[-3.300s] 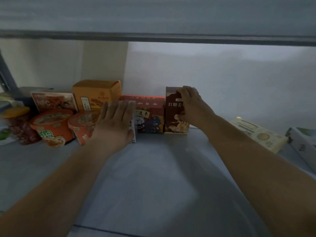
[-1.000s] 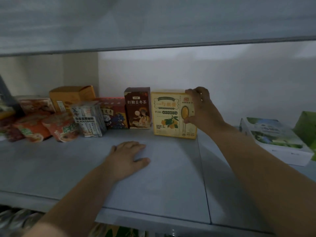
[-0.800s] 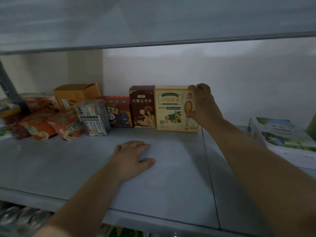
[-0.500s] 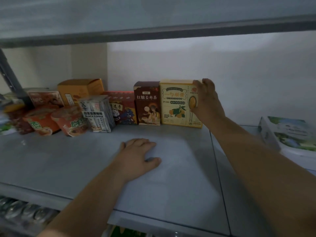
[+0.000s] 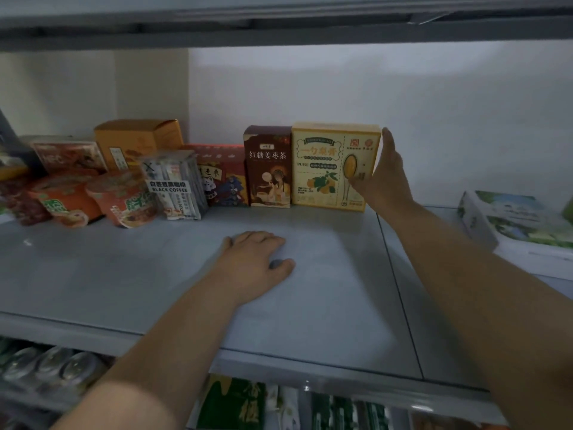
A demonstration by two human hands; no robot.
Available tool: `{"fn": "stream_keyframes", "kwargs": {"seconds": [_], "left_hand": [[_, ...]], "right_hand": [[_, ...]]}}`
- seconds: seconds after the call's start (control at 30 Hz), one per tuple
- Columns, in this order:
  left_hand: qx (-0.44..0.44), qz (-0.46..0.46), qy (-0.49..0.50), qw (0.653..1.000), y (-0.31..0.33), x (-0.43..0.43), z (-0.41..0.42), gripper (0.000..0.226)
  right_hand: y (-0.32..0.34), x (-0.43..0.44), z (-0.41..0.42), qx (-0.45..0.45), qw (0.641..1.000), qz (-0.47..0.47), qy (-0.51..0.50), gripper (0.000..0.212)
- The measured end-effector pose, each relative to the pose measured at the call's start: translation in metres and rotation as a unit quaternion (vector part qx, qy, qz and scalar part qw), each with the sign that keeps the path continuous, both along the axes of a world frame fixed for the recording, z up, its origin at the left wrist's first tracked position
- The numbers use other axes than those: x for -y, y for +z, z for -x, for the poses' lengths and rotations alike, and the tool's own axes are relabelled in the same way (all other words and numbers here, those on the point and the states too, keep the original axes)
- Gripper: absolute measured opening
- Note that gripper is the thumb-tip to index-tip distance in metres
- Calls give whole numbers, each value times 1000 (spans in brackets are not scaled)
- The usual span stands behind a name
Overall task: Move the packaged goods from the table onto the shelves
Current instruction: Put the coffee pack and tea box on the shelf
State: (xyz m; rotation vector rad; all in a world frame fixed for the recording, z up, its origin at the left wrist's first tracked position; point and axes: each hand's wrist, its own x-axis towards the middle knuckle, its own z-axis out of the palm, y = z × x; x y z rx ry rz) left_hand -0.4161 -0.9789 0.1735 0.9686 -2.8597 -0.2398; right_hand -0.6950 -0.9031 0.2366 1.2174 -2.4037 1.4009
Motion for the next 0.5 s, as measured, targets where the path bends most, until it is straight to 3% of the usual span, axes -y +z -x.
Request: {"fn": "stream_keyframes", "kwargs": {"seconds": [0.1,0.17,0.27,0.4,0.5], "left_hand": [[-47,12,-7,999,0,-1,-1,81],[-78,43,-19,996,4,-4,-2,90],[-96,84,-53,990,9,-9,-4,83],[-148,131,-141,970,16,-20,-7,80],[-144,138,-224,954,16,-53,-6,80]], "right_hand": [[-12,-8,-19,-17,999,-28,-3,107],[-24,-21,-39,-61,991,-115,3,109],[-31,-54,-75,-171,958,-228,16,103],[-32,-117,-121,-200,949,-242,34,94],[-38,-176,-158,-203,952,-228,-32,88]]}}
